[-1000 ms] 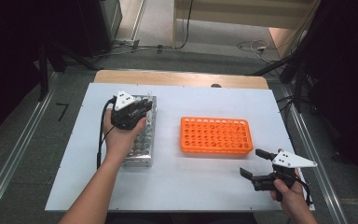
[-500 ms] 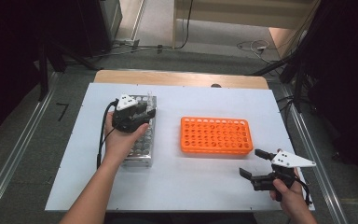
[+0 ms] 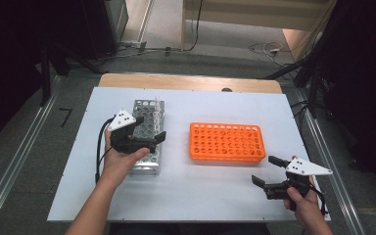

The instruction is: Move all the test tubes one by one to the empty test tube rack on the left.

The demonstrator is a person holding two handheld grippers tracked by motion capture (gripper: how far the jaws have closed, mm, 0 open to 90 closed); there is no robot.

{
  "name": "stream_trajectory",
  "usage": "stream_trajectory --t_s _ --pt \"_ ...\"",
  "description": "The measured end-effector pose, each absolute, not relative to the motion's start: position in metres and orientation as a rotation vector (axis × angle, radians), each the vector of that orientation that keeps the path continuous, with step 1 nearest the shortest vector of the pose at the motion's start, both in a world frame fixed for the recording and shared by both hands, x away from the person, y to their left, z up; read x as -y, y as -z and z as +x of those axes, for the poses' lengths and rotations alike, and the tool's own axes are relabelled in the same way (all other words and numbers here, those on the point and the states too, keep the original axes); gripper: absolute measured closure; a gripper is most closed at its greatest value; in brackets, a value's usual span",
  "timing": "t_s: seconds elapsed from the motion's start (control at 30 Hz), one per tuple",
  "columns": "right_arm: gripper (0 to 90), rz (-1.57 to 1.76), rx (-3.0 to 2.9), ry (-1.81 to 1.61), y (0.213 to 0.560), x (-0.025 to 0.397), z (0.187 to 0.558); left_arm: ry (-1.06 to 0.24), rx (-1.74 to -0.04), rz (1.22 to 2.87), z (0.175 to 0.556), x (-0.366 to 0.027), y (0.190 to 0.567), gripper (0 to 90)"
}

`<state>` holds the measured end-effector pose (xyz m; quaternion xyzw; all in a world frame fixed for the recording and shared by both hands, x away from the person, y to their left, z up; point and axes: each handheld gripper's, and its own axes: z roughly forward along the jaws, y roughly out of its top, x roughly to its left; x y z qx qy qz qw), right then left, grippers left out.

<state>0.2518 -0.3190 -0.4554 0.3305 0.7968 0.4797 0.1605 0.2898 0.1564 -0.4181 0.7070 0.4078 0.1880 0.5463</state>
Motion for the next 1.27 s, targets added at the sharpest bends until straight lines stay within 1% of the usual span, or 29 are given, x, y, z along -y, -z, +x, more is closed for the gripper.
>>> stream_trajectory --t_s 0.13,0.7,0.87,1.1,1.27 --pt "2.9 0.943 -2.275 -1.365 0.456 0.319 0.252 -0.432 -0.952 1.658 0.277 -0.162 0.421 0.0" --pt "2.9 0.946 -2.267 -1.358 0.456 0.321 0.253 -0.465 -0.936 1.644 0.226 -0.177 0.431 0.0" --pt "2.9 0.950 -2.261 -1.355 0.456 0.323 0.254 -0.456 -0.934 1.635 0.212 -0.184 0.439 0.0" --pt "2.9 0.962 -2.248 -1.352 0.456 0.327 0.256 -0.479 -0.951 1.645 0.203 -0.193 0.451 0.0" --pt "2.9 0.964 -2.245 -1.354 0.456 0.329 0.256 -0.487 -0.957 1.601 0.200 -0.201 0.447 0.0"
